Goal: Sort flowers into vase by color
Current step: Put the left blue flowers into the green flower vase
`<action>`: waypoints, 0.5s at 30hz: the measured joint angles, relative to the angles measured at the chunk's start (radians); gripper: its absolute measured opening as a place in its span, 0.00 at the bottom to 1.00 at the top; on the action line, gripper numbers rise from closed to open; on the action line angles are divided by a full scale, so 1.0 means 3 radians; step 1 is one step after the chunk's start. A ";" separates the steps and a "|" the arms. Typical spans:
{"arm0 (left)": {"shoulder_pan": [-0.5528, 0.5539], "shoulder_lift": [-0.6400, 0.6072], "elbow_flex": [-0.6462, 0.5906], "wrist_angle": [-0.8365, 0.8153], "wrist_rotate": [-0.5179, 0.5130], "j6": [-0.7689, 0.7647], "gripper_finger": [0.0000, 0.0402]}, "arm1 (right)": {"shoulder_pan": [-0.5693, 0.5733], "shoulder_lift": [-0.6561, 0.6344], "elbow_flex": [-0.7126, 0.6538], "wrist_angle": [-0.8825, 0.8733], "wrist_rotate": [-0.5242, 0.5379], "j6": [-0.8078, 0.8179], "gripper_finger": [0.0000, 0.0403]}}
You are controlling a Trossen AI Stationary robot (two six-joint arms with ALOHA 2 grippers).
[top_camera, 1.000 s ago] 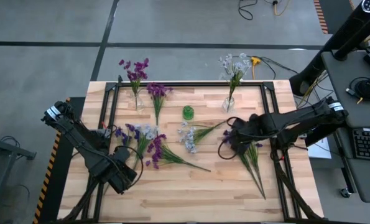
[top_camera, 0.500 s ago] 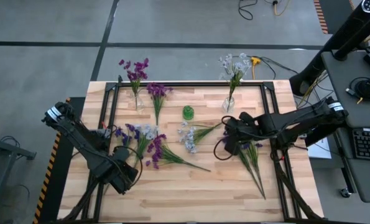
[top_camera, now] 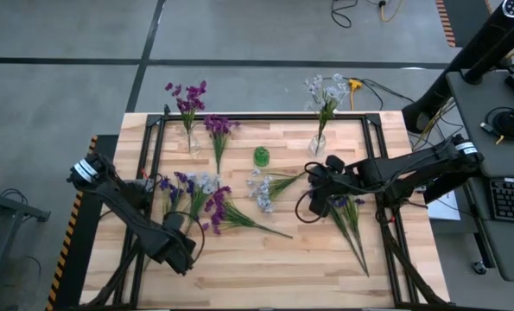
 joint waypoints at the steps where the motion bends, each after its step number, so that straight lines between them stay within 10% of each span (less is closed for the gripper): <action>1: 0.0000 -0.0021 -0.0074 0.0133 0.0002 0.0022 0.44 | 0.0000 0.0000 0.0000 0.0002 0.0001 -0.0022 0.50; 15: -0.0003 -0.0112 -0.0489 0.0255 0.0546 -0.0130 0.44 | 0.0000 0.0000 -0.0024 0.0187 0.0000 -0.0086 0.50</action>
